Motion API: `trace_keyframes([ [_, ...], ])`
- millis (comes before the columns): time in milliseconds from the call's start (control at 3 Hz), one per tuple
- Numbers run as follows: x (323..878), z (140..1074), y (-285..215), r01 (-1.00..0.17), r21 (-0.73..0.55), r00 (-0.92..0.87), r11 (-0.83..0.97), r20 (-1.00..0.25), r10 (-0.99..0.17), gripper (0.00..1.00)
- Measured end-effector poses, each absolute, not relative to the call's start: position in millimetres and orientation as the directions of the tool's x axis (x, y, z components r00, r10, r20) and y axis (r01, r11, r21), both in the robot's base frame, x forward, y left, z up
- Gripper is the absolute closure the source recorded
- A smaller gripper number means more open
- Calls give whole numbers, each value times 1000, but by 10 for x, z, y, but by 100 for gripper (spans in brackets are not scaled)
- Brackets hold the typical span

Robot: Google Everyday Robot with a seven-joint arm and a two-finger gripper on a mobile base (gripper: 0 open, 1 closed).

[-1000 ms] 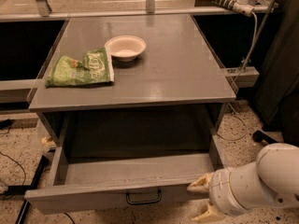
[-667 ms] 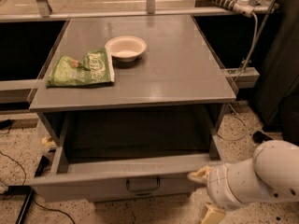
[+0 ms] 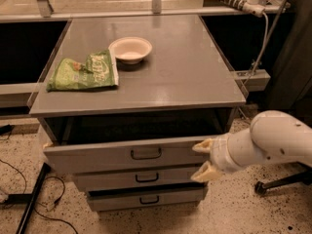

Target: Close top drawer

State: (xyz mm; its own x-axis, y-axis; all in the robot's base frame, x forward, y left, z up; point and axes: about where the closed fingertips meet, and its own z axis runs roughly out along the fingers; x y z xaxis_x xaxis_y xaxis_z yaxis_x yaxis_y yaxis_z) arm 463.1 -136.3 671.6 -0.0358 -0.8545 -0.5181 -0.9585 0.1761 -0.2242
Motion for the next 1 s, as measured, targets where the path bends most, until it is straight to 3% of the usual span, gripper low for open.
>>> trace_keyframes([
  [333, 5238, 6765, -1409, -948, -262, -32, 183, -490, -871, 66],
  [667, 5272, 6818, -1381, -945, -273, -22, 178, -491, -871, 62],
  [1000, 5267, 6817, -1382, -945, -273, -22, 178, -491, -871, 38],
])
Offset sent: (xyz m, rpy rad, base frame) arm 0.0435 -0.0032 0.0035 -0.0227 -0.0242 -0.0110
